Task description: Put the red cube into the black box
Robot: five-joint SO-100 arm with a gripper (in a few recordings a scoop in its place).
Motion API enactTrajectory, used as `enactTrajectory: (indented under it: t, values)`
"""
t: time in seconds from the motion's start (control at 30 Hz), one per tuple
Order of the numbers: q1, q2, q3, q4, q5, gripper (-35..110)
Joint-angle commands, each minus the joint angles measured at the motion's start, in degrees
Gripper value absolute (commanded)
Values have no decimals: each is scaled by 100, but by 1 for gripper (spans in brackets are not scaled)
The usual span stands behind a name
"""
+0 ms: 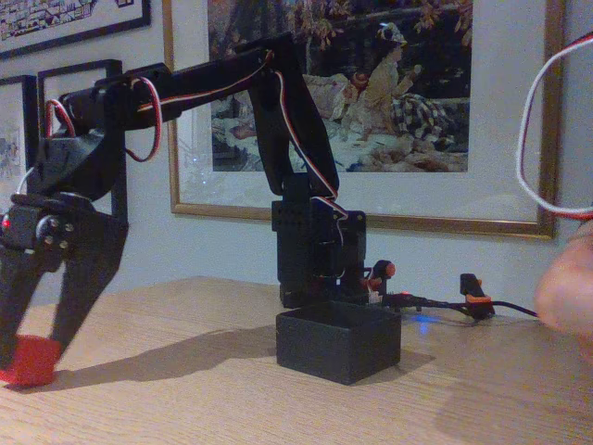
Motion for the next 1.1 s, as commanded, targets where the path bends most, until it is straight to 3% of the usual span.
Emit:
enactTrajectory:
  t: [0.0, 0.43, 0.83, 1.07]
  values:
    - [9, 457, 141, 105, 62, 7]
    - [527, 2936, 1397, 1354, 308, 6]
    - [2452, 5643, 2505, 3305, 976, -7]
    - [3313, 5713, 2540, 3428, 1441, -10]
